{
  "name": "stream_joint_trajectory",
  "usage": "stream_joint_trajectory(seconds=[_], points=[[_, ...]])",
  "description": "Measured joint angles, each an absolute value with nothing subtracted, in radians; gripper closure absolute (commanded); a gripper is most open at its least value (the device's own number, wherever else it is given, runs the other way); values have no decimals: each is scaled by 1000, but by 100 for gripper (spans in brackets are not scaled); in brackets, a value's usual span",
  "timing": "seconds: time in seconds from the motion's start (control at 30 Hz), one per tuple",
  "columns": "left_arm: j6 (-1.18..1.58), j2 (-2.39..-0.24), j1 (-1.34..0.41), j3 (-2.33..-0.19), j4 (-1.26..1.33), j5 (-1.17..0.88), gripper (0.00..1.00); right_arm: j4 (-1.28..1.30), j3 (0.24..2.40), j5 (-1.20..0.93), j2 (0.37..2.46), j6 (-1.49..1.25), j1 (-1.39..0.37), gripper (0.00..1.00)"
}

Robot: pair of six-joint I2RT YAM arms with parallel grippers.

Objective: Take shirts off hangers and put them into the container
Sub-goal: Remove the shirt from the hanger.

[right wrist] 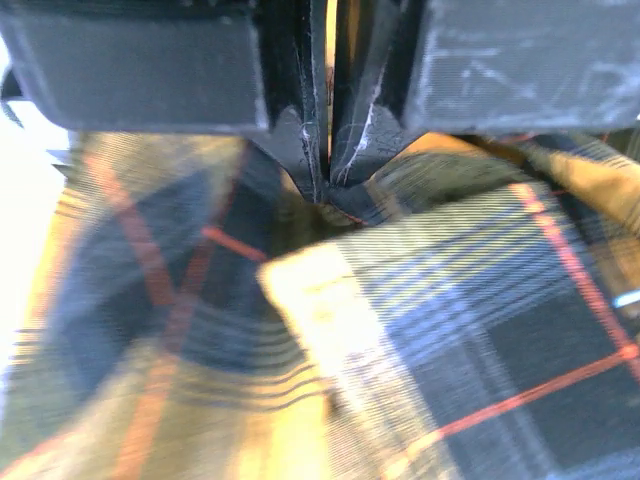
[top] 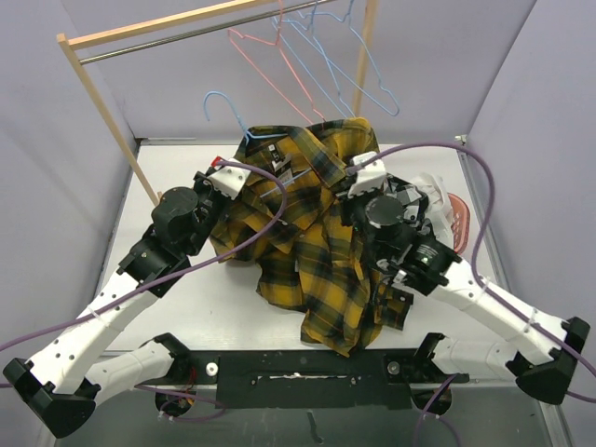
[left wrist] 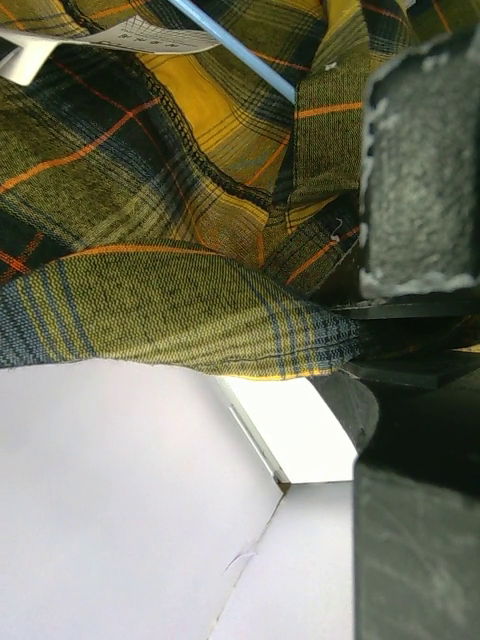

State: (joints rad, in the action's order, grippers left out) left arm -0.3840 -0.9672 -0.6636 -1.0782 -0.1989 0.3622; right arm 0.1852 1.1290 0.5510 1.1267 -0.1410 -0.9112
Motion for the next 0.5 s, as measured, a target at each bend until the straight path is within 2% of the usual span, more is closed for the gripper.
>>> stream_joint_trajectory(seconds=[0.23, 0.5], points=[[-365, -966, -657, -1078, -198, 344, 100, 236, 1261, 698, 989, -9, -899, 100], [-358, -944, -656, -1078, -186, 260, 100, 281, 1465, 752, 995, 107, -897, 100]])
